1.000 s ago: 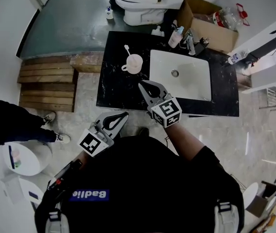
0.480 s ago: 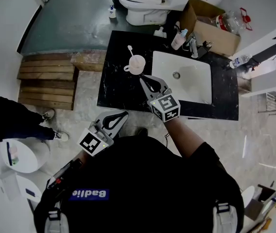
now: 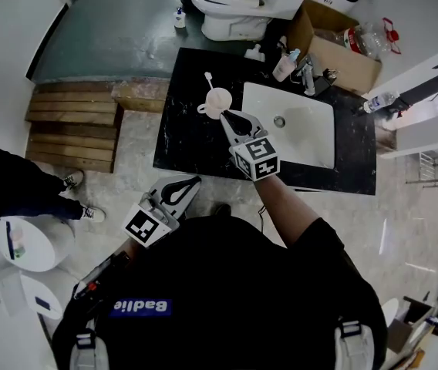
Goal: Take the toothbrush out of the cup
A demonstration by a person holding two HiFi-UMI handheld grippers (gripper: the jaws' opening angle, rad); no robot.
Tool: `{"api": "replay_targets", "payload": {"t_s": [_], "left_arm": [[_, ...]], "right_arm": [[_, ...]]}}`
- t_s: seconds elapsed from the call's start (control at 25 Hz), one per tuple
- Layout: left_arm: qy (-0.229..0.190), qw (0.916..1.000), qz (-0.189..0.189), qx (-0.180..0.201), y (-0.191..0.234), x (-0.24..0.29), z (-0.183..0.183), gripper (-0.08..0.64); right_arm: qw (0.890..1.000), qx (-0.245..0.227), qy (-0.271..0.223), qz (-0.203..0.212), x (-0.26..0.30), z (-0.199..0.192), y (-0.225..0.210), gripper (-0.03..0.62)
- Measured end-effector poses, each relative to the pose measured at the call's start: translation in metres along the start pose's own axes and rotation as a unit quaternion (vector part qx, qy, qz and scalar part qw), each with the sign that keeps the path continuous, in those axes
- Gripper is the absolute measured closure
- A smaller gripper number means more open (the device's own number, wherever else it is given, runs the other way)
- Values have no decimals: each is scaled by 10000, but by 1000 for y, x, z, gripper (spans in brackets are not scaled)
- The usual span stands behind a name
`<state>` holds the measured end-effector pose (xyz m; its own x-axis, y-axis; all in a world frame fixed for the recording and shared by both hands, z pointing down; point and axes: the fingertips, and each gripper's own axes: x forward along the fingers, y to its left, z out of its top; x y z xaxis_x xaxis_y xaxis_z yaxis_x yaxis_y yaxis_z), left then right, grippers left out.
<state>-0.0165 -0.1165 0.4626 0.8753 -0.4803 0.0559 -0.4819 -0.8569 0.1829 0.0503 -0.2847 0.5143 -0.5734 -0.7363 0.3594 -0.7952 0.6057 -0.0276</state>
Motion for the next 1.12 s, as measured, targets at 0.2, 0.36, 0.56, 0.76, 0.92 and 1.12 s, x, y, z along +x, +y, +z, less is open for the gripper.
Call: {"api": "replay_targets", "payload": {"t_s": [0.2,0.36,0.56,0.76,0.92,1.12], "left_arm": [[15,10000,7,-30,0,0,-2,551],[16,10000,21,-27,0,1,-4,551],[105,9999,66,-74,2,-1,-8,551],[104,9998,70,-138,1,-1,-10,551],[109,9997,95,-190,3,-3,-12,551],[111,9997,90,-193,3,-4,-13,551]], "right_arm": [[9999,-48,156,-32,13,-1,-11,578],[9994,-134,317,-38,22,-6,-17,578],[9984,-102,540,-105,32,-20,-24,563],[9971,-268,692,-155,43,-19,-33,554],[9953,-369,893,-122,59,-20,-40,537],[9935,-451,1039,-104,73,-20,-43,531]]}}
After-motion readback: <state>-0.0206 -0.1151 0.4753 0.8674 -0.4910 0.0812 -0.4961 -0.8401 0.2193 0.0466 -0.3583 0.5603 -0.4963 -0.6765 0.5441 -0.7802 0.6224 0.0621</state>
